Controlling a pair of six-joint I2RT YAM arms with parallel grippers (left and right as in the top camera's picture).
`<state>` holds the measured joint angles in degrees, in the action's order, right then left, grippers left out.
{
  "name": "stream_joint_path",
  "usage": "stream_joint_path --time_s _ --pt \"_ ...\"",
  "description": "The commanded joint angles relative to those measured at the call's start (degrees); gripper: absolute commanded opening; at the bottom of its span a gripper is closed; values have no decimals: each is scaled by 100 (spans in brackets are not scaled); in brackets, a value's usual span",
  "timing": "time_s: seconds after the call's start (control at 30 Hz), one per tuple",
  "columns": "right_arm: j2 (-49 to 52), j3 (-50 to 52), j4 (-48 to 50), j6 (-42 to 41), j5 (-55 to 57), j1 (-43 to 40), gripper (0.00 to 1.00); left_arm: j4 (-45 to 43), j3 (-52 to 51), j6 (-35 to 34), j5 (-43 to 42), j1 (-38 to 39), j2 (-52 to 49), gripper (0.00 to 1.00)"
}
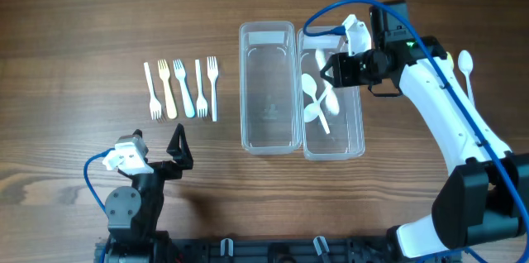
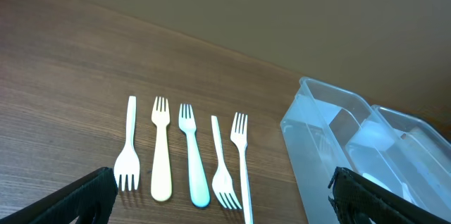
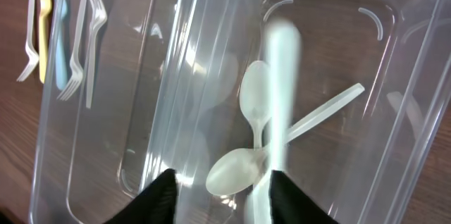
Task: Pack container
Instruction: 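Carry the cream spoon into the right container and release it, then move the right gripper back and lower it onto the yellow spoon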
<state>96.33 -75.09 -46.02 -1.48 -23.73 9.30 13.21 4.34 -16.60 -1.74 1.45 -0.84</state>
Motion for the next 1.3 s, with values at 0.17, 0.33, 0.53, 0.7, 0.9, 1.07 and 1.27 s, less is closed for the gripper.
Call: stream_joint_path --time_s 0.17,0.33,0.53,0.7,0.9,1.07,1.27 --pt "-87 44 238 44 92 9 49 -24 -37 138 33 31 46 100" --pt "-87 44 483 -17 787 -39 50 -24 -37 138 33 31 46 100" --pt "-87 44 619 0 2938 -446 79 -24 -37 138 33 31 46 100" --pt "-63 46 654 269 4297 -925 82 -24 -37 138 33 31 46 100" --pt "234 46 835 402 4092 -1663 82 -24 -37 138 31 31 46 100" --pt "763 46 1115 647 3141 -2337 84 -24 -37 138 33 31 46 100" --pt "1349 44 1307 820 2959 -2806 84 -24 -37 138 33 31 46 100"
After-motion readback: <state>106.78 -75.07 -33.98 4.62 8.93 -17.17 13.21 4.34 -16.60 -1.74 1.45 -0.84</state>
